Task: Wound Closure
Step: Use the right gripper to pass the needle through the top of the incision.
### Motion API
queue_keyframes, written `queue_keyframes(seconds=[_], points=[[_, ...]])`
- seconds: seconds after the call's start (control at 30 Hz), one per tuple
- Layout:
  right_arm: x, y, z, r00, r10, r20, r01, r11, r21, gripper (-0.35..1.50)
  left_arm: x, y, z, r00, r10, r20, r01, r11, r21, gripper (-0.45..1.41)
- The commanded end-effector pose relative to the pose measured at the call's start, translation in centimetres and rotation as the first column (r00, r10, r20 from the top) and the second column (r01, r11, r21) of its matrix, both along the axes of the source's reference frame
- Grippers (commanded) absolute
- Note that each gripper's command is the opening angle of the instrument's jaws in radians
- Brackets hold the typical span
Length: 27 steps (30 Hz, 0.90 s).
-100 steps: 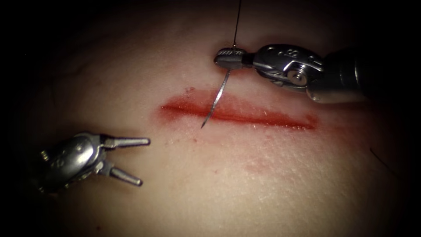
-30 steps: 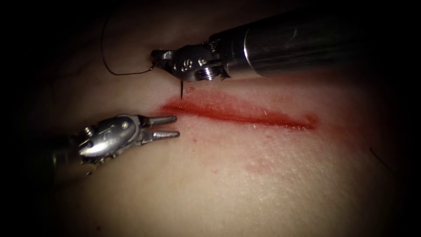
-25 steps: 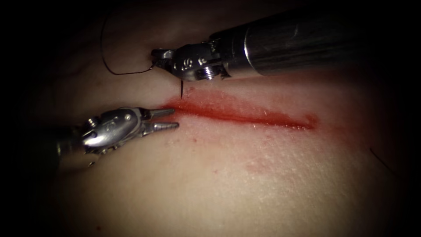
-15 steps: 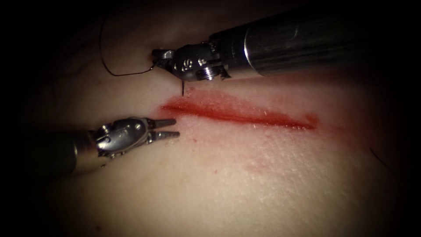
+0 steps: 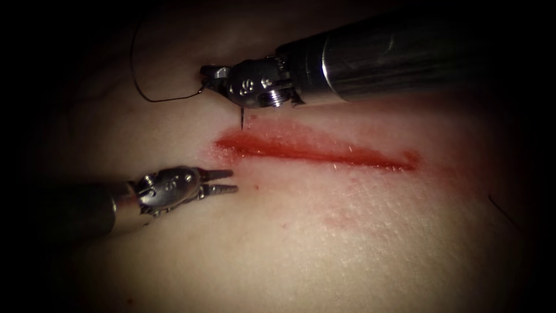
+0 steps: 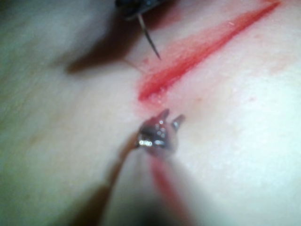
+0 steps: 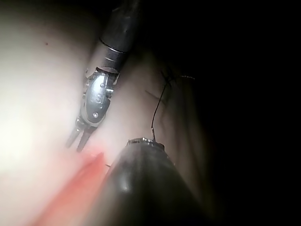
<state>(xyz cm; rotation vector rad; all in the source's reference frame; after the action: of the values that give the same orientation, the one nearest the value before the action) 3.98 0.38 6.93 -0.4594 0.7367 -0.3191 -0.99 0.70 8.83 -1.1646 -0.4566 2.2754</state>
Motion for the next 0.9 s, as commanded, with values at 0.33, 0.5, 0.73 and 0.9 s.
queue_keyframes(seconds=[0.33, 0.5, 0.73, 0.9], points=[[0.06, 0.00, 0.06, 1.000, -0.009, 0.002, 0.009, 1.000, -0.017, -0.35, 0.05, -0.10, 0.18, 1.000, 0.011, -0.007, -0.011, 1.000, 0.022, -0.02], [0.05, 0.01, 0.13, 1.000, -0.007, 0.004, 0.007, 1.000, -0.023, -0.35, 0.06, -0.13, 0.17, 1.000, 0.013, -0.006, -0.012, 1.000, 0.022, -0.02], [0.05, -0.02, 0.23, 1.000, -0.018, 0.007, 0.018, 0.999, -0.040, -0.35, 0.06, -0.12, 0.16, 1.000, 0.013, -0.006, -0.013, 1.000, 0.024, -0.02], [0.05, -0.06, 0.25, 1.000, -0.017, 0.012, 0.017, 0.999, -0.051, -0.35, 0.06, -0.12, 0.14, 1.000, 0.013, -0.005, -0.013, 1.000, 0.026, -0.02]])
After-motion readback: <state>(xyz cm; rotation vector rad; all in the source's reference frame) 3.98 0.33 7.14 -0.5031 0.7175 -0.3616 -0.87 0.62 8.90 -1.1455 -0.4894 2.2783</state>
